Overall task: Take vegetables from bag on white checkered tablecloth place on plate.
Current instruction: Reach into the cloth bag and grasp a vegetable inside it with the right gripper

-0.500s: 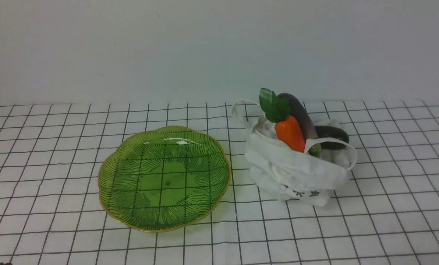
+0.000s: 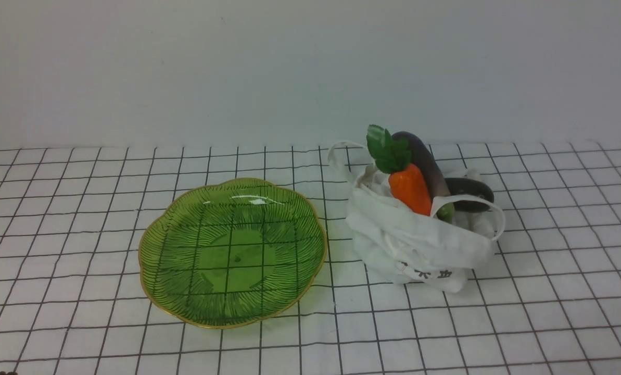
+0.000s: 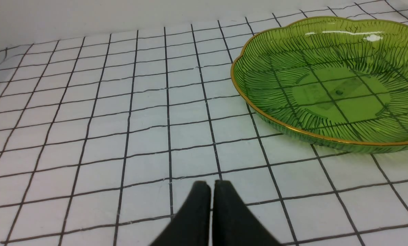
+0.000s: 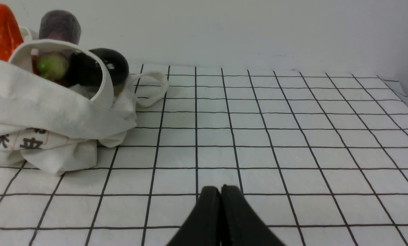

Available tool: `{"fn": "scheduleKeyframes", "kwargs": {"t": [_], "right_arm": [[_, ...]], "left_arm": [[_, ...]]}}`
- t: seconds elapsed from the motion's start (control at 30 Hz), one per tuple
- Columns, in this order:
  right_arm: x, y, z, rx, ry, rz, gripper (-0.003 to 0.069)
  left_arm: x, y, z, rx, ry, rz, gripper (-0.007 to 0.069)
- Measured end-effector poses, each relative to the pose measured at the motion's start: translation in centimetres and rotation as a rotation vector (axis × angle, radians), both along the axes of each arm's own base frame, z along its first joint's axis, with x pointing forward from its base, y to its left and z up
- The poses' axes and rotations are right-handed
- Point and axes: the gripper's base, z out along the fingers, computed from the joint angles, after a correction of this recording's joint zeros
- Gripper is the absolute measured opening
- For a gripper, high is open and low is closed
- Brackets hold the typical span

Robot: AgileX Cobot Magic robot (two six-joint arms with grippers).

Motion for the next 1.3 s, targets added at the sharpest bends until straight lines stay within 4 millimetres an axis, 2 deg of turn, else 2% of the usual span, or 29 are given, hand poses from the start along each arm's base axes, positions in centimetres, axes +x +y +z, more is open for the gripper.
{"fn": "scheduleKeyframes", "kwargs": {"t": [0.33, 0.5, 0.6, 0.8, 0.93, 1.0, 1.03, 1.07, 1.1, 1.13, 1.17, 1.2, 1.23, 1.3], "right_arm": [[0.1, 0.0, 0.2, -0.009, -0.035, 0.001, -0.0014], [0.2, 0.4, 1.9, 0.323, -0.236, 0.01, -0.0014], [0.2, 0.3, 2.8, 0.456, -0.343, 0.015, -0.0014], [0.1, 0.2, 3.5, 0.485, -0.42, 0.02, -0.0014], [-0.2, 0.1, 4.4, 0.567, -0.52, 0.033, -0.0014], [-0.5, 0.0, 5.3, 0.634, -0.612, 0.056, -0.0014], [-0.7, 0.0, 6.1, 0.67, -0.654, 0.075, -0.0014], [-1.2, 0.1, 7.8, 0.681, -0.708, 0.112, -0.0014], [-1.3, 0.2, 8.1, 0.678, -0.716, 0.119, -0.0014], [-1.8, 0.5, 10.8, 0.635, -0.751, 0.166, -0.0014], [-2.0, 0.6, 11.4, 0.61, -0.758, 0.176, -0.0014], [-1.9, 0.9, 13.8, 0.539, -0.722, 0.197, -0.0014], [-1.3, 1.1, 15.0, 0.503, -0.673, 0.198, -0.0014], [-0.3, 1.2, 16.2, 0.49, -0.605, 0.192, -0.0014]], "left_arm": [[0.0, 0.0, 0.0, 0.0, 0.0, 0.0, -0.0008], [0.0, 0.0, 0.0, 0.0, 0.0, 0.0, -0.0008], [0.0, 0.0, 0.0, 0.0, 0.0, 0.0, -0.0008], [0.0, 0.0, 0.0, 0.0, 0.0, 0.0, -0.0008], [0.0, 0.0, 0.0, 0.0, 0.0, 0.0, -0.0008], [0.0, 0.0, 0.0, 0.0, 0.0, 0.0, -0.0008], [0.0, 0.0, 0.0, 0.0, 0.0, 0.0, -0.0008], [0.0, 0.0, 0.0, 0.0, 0.0, 0.0, -0.0008], [0.0, 0.0, 0.0, 0.0, 0.0, 0.0, -0.0008], [0.0, 0.0, 0.0, 0.0, 0.0, 0.0, -0.0008], [0.0, 0.0, 0.0, 0.0, 0.0, 0.0, -0.0008], [0.0, 0.0, 0.0, 0.0, 0.0, 0.0, -0.0008], [0.0, 0.0, 0.0, 0.0, 0.0, 0.0, -0.0008], [0.0, 0.0, 0.0, 0.0, 0.0, 0.0, -0.0008]]}}
